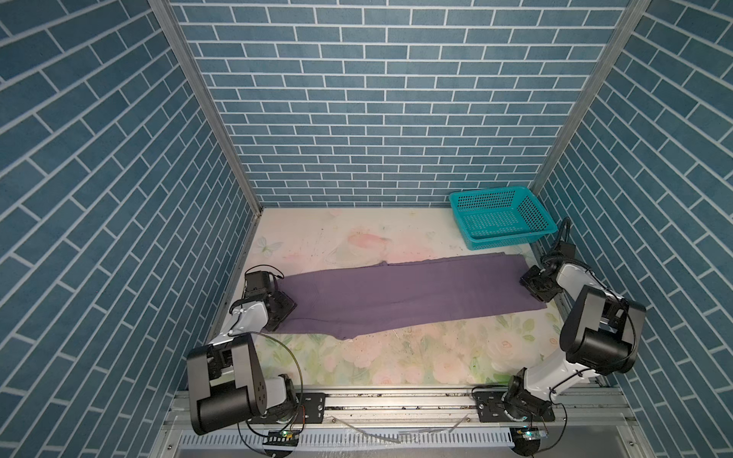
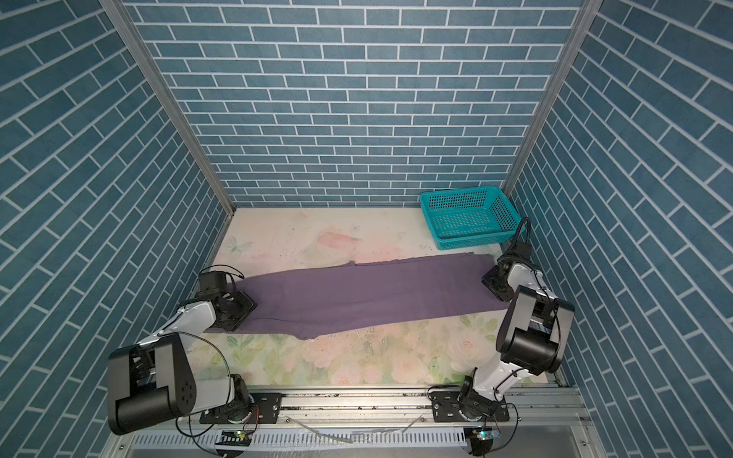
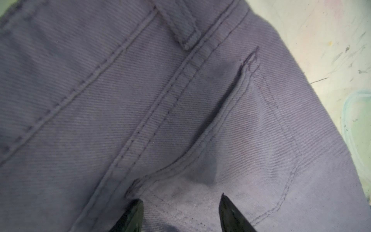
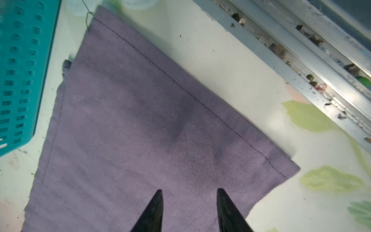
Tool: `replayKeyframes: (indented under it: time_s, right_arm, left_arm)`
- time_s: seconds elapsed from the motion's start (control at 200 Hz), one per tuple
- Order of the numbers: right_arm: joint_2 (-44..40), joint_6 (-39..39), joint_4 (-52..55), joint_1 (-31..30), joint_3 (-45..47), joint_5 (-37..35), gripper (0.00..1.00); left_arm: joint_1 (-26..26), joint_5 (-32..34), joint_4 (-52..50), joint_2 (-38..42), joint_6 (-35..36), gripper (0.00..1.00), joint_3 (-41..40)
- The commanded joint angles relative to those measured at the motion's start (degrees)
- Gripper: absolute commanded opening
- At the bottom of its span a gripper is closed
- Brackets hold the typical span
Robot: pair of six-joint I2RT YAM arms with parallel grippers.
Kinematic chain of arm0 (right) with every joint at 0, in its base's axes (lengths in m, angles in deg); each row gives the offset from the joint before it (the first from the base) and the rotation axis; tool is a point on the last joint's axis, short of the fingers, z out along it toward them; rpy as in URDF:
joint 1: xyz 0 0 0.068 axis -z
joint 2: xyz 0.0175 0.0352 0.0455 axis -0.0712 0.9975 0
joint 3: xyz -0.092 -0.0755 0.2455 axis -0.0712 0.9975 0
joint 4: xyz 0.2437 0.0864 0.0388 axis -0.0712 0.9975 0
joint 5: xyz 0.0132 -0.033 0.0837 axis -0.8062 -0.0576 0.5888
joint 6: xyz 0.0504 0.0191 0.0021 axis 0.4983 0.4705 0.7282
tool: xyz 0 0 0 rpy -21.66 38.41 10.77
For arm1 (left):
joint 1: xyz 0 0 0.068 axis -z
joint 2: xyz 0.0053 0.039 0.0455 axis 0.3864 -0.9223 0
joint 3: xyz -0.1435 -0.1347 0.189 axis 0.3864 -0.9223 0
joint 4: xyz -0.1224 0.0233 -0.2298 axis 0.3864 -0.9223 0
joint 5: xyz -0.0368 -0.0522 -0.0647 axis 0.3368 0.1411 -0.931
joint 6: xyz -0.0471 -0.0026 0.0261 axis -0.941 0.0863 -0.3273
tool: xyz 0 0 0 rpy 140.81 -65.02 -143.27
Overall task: Fold and stack the trousers
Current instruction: Smooth out the trousers at the center of the table.
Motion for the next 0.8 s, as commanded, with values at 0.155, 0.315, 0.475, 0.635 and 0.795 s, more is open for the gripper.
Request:
replayKeyframes:
  time_s: [0.155,0.315,0.475,0.635,0.795]
  right_arm:
    - [3.4,-1.4,4.6,0.5,-5.1,-9.4,0.52]
    - [8.2,-0.5,3.5,2.4,-6.8,-10.0,0.53]
    - [11.6,-1.2,2.9,2.7,-6.5,-10.2,0.49]
    - [13.1,-0.7,1.8,2.8,-5.9,-9.8,0.02]
    - [6.4,1.1,0.7,2.5,-5.5,-8.9,0.0]
  left_arm:
    - [-4.3,4.8,-6.0,1.8,0.6,0.61,-0.5]
    - [-4.4,3.2,-5.2,2.1,0.3,0.61,-0.2]
    - [-4.3,2.7,-4.5,1.7,0.3,0.62,-0.8]
    - [-4.4,1.6,-3.3,0.3,0.3,0.62,-0.9]
    - [-4.4,0.2,-2.5,-0.8,0.3,0.62,-0.8]
